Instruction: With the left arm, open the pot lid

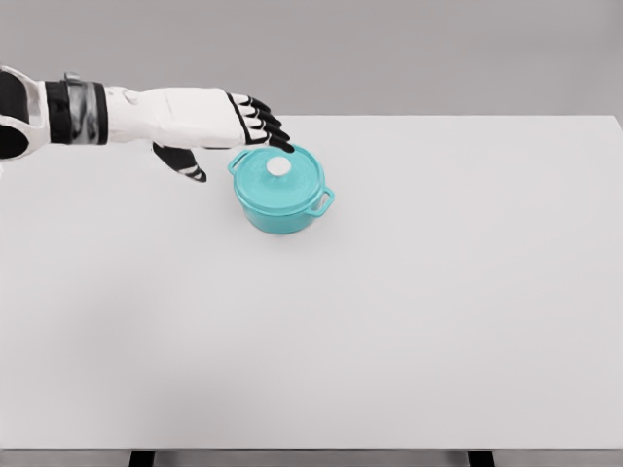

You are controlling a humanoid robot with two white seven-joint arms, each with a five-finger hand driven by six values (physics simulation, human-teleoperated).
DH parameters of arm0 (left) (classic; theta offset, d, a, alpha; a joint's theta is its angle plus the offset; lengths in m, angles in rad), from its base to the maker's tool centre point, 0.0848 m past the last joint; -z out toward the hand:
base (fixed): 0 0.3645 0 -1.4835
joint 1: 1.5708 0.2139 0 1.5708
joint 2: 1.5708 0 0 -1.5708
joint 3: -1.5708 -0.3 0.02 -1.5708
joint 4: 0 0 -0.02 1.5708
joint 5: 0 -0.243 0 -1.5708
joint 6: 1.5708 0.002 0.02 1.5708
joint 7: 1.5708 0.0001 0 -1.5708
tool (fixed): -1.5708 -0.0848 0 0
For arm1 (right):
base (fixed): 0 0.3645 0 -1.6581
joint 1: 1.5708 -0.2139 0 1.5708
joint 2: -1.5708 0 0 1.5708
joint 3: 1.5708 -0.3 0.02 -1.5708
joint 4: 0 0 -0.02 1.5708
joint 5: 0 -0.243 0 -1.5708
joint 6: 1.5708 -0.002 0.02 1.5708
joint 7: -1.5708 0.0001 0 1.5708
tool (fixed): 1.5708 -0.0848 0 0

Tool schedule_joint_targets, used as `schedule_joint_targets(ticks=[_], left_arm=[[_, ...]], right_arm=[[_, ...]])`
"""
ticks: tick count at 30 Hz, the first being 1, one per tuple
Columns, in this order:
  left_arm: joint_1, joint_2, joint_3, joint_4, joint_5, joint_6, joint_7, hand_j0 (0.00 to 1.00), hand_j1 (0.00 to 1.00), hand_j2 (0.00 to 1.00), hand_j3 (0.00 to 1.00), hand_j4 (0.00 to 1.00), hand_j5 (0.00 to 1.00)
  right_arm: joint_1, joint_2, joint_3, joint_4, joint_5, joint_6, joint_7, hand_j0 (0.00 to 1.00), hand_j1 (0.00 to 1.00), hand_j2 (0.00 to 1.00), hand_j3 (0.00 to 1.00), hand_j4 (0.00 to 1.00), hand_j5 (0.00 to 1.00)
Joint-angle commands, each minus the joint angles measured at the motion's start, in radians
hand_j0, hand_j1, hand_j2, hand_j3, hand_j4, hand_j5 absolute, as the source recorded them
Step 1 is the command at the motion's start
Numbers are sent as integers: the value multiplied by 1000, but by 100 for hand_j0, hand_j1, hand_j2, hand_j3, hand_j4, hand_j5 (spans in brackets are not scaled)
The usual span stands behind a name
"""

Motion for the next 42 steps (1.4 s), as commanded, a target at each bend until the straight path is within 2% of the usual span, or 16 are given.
schedule_joint_targets(ticks=[1, 3, 5, 8, 11, 12, 16, 17, 27, 31, 42], left_arm=[[-6, -60, -15, 40, 2, 2, 0, 100, 100, 100, 100, 100, 100], [-41, -101, -55, 91, 2, 2, 0, 100, 100, 100, 100, 100, 100], [-43, -127, -72, 137, -7, 27, 0, 100, 100, 100, 100, 100, 100], [-48, -167, -86, 197, -91, 56, 0, 100, 100, 100, 100, 100, 100], [-57, -173, -104, 224, -96, 61, 0, 99, 99, 99, 99, 99, 99], [-57, -175, -104, 227, -96, 61, 0, 98, 98, 98, 98, 98, 98], [-57, -175, -106, 230, -101, 61, 0, 84, 84, 84, 84, 84, 84], [-58, -175, -106, 230, -111, 61, 0, 83, 83, 83, 83, 83, 83], [-71, -205, -106, 232, -111, 62, 0, 83, 83, 83, 83, 83, 83], [-71, -221, -118, 269, -114, 62, 0, 83, 83, 83, 83, 83, 83], [-72, -242, -133, 290, -116, 64, 0, 79, 79, 79, 79, 79, 79]], right_arm=[[0, 0, 0, 0, 0, 0, 0, 100, 100, 100, 100, 100, 100], [0, 0, 0, -1, 0, 0, 0, 100, 100, 100, 100, 100, 100], [0, 0, 0, 0, 0, 0, 0, 100, 100, 100, 100, 100, 100], [0, 0, 0, 0, 0, 0, 0, 100, 100, 100, 100, 100, 100], [0, 0, 0, 0, 0, 0, 0, 100, 100, 100, 100, 100, 100], [0, 0, 0, 0, 0, 0, 0, 100, 100, 100, 100, 100, 100], [0, 0, 0, 0, 0, 0, 0, 100, 100, 100, 100, 100, 100], [0, 0, 0, 0, 0, 0, 0, 100, 100, 100, 100, 100, 100], [0, 0, 0, 0, 0, 0, 0, 100, 100, 100, 100, 100, 100], [0, 0, 0, 0, 0, 0, 0, 100, 100, 100, 100, 100, 100], [0, 0, 0, 0, 0, 0, 0, 100, 100, 100, 100, 100, 100]])
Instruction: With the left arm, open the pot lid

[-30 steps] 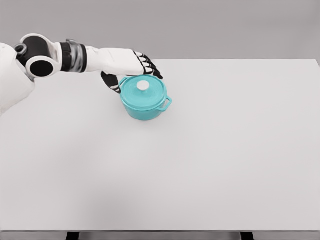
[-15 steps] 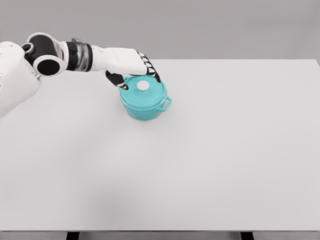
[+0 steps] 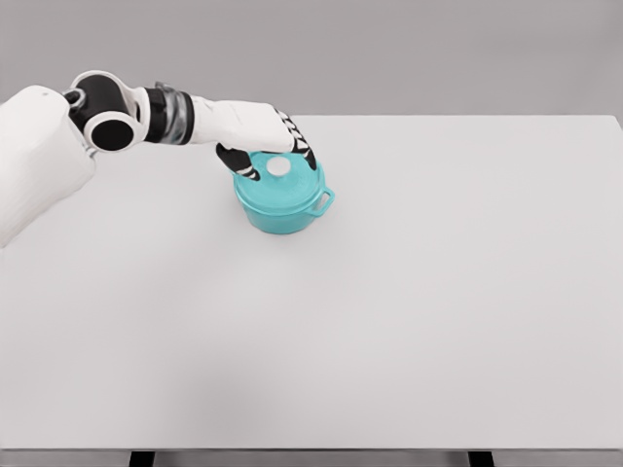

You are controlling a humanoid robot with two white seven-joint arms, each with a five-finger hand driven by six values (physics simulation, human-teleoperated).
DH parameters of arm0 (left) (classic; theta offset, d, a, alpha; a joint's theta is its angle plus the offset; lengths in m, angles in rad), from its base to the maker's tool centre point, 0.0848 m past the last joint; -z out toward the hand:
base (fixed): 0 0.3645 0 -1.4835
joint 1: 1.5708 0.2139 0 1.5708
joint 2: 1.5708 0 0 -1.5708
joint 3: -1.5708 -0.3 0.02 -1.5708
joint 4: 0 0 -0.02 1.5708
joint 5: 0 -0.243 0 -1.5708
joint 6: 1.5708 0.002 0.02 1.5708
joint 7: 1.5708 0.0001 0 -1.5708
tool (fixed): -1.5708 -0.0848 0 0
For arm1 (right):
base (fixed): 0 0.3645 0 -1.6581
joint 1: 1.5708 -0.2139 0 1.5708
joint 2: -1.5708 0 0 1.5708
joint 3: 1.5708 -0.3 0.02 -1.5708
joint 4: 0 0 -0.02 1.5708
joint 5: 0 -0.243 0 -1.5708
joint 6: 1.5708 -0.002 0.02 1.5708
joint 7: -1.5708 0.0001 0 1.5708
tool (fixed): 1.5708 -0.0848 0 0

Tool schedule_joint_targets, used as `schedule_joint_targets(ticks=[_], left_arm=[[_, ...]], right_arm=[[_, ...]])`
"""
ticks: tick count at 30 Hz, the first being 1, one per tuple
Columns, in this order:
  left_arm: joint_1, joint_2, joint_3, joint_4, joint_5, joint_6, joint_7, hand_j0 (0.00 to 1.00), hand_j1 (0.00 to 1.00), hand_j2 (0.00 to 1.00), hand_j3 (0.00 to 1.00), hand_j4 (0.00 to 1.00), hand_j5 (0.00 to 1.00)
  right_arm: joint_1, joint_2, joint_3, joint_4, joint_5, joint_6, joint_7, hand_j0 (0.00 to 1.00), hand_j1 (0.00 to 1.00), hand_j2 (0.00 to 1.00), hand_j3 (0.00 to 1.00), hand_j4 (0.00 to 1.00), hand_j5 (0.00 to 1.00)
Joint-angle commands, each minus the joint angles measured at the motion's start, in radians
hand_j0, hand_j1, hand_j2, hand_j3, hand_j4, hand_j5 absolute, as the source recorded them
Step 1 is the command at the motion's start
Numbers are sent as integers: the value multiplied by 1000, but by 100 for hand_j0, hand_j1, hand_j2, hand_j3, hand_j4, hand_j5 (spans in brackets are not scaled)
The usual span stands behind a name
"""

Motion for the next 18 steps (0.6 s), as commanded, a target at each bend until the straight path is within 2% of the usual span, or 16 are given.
schedule_joint_targets(ticks=[1, 5, 18], left_arm=[[-2, -10, -2, 8, 2, 3, 0, 78, 78, 78, 78, 78, 78], [-3, -60, -2, 105, -50, 3, 0, 78, 78, 78, 78, 78, 78], [-3, -64, -2, 108, -65, 3, 0, 77, 77, 77, 77, 77, 77]], right_arm=[[0, 0, 0, 0, 0, 0, 0, 100, 100, 100, 100, 100, 100], [0, 0, 0, 0, 0, 0, 0, 100, 100, 100, 100, 100, 100], [0, 0, 0, 0, 0, 0, 0, 100, 100, 100, 100, 100, 100]])
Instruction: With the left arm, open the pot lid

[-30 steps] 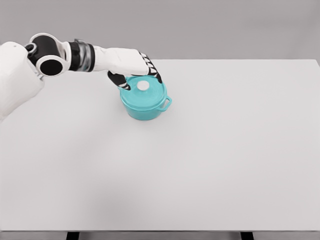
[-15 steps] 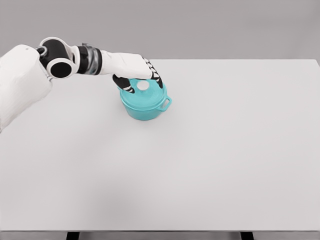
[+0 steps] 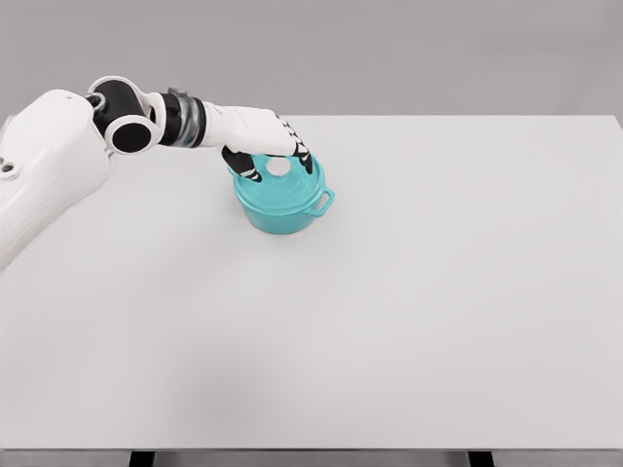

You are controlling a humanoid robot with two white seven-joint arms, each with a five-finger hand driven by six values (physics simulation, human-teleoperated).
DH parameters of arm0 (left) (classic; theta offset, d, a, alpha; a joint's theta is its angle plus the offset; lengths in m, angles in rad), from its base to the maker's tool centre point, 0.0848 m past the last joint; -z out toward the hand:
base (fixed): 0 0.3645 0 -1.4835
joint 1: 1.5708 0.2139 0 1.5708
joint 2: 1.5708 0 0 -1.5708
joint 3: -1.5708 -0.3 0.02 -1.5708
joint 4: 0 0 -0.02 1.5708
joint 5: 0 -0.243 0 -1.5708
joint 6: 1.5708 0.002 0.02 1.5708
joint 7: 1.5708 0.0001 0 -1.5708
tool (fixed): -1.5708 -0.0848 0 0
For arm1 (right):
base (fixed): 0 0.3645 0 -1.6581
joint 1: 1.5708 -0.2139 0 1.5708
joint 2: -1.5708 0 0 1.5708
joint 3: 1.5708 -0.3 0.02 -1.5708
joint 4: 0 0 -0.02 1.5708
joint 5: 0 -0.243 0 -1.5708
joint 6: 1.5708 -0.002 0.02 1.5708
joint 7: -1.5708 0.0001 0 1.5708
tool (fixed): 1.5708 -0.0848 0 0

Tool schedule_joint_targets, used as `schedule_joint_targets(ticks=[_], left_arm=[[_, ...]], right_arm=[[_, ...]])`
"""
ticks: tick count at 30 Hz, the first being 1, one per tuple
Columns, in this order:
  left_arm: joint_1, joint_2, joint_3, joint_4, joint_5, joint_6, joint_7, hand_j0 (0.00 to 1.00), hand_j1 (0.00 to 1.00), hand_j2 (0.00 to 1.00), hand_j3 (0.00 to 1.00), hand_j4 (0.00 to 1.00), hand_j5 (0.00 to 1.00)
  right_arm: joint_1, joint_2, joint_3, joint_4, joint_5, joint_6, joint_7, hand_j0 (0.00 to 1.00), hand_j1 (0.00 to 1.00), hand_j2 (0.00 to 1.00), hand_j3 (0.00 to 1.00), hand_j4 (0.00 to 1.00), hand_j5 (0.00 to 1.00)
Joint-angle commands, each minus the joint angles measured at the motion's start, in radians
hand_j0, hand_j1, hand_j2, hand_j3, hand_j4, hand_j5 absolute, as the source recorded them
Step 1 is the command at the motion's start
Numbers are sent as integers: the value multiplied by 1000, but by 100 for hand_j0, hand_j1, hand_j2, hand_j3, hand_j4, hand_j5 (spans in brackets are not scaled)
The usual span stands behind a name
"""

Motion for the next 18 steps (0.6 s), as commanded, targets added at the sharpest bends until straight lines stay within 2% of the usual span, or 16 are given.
schedule_joint_targets(ticks=[1, 10, 13, 18], left_arm=[[0, 0, 2, 1, 2, 2, 0, 76, 76, 76, 76, 76, 76], [0, -5, 0, 1, 2, 1, 0, 63, 63, 63, 63, 63, 63], [0, -5, 0, 1, 2, 1, 0, 55, 55, 55, 55, 55, 55], [0, -5, -4, 1, 2, 1, 0, 51, 51, 51, 51, 51, 51]], right_arm=[[0, 0, 0, 0, 0, 0, 0, 100, 100, 100, 100, 100, 100], [0, 0, 0, 0, 0, 0, 0, 100, 100, 100, 100, 100, 100], [0, 0, 0, 0, 0, 0, 0, 100, 100, 100, 100, 100, 100], [0, 0, 0, 0, 0, 0, 0, 100, 100, 100, 100, 100, 100]])
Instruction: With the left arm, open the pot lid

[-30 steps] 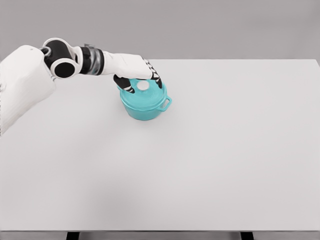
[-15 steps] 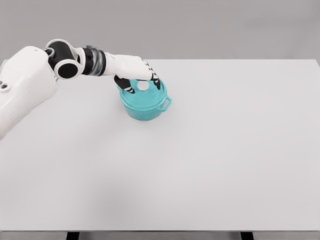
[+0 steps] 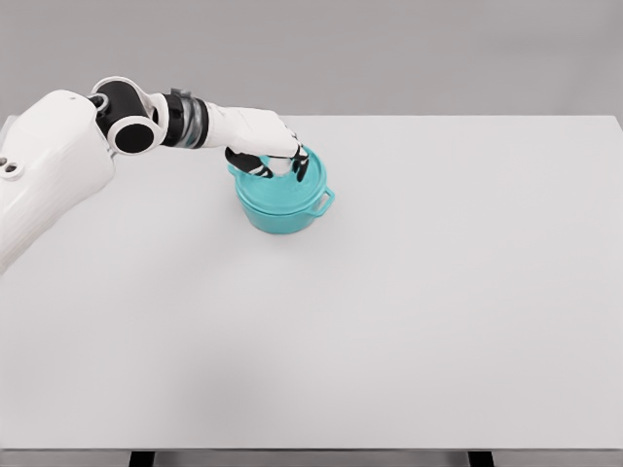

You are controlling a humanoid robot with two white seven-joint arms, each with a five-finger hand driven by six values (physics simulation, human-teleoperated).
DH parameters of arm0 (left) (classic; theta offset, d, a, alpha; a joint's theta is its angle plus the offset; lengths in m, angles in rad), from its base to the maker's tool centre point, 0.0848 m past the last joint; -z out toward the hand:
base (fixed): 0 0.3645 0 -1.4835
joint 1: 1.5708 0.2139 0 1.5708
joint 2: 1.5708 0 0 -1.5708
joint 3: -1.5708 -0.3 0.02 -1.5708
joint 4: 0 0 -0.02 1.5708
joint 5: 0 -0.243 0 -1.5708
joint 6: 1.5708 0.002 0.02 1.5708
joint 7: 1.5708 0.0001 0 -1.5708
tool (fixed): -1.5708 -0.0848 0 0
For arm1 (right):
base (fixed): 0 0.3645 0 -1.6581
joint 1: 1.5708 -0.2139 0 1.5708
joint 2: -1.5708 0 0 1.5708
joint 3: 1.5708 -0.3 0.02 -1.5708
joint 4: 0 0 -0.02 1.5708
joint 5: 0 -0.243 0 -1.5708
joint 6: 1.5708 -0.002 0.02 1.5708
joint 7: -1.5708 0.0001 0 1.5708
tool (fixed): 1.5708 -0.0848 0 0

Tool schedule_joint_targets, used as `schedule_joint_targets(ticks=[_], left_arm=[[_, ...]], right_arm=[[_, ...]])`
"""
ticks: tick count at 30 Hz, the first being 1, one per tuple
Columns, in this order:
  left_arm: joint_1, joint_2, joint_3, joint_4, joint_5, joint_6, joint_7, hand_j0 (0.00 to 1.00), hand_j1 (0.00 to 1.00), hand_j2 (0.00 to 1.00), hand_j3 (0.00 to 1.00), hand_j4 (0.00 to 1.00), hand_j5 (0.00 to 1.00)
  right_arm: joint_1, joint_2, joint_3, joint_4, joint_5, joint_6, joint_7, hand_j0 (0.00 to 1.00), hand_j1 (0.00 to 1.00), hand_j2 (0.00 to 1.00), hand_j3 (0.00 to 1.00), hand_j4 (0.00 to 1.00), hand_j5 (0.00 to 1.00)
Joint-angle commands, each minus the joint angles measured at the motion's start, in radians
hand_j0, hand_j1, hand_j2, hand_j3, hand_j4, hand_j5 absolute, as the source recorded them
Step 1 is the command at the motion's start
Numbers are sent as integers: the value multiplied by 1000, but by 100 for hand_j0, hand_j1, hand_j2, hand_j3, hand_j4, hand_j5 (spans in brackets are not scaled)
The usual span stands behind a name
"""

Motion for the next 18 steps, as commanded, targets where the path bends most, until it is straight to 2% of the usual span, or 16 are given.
schedule_joint_targets(ticks=[1, 10, 13, 18], left_arm=[[0, 0, -3, 0, 4, 1, 0, 50, 50, 50, 50, 50, 50], [-12, 17, -3, -8, 5, -13, 0, 44, 44, 44, 44, 44, 44], [-21, 55, -3, -29, 9, -25, 0, 39, 39, 39, 39, 39, 39], [-34, 190, -3, -137, 10, -25, 0, 38, 38, 38, 38, 38, 38]], right_arm=[[0, 0, 0, 0, 0, 0, 0, 100, 100, 100, 100, 100, 100], [0, 0, 0, 0, 0, 0, 0, 100, 100, 100, 100, 100, 100], [0, 0, 0, 0, 0, 0, 0, 100, 100, 100, 100, 100, 100], [0, 0, 0, 0, 0, 0, 0, 100, 100, 100, 100, 100, 100]])
